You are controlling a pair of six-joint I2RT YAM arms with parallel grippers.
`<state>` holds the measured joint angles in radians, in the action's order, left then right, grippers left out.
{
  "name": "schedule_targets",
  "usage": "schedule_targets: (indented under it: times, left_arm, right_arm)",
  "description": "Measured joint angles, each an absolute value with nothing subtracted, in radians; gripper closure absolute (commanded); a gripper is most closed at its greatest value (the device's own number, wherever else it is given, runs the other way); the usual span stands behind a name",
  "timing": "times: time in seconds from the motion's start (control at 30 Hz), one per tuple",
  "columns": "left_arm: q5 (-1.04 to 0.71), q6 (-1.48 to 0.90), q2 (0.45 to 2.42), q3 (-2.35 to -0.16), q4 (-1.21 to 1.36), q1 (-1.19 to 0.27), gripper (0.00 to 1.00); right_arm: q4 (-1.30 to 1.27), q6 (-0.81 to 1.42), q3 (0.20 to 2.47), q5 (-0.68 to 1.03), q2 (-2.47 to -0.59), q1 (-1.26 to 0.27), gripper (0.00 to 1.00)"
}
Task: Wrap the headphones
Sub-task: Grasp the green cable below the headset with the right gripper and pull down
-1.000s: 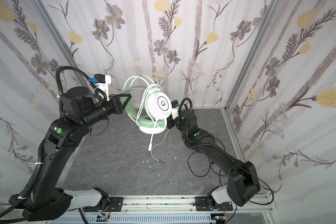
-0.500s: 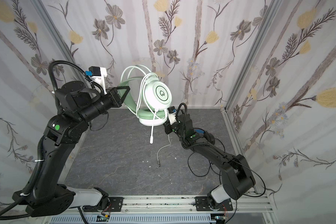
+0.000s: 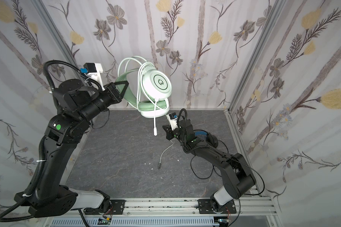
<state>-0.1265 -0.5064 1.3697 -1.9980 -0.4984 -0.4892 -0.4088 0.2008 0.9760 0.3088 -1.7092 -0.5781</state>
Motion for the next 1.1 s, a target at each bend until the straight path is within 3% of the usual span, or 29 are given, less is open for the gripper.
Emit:
schedule_targets:
  times: [1.1]
  left_arm:
    - [0.040, -0.744, 1.438, -1.845, -0.372, -0.384, 1.00]
  right_arm:
    - [-0.153, 0.051, 1.014, 0.064, -1.645, -0.891, 1.00]
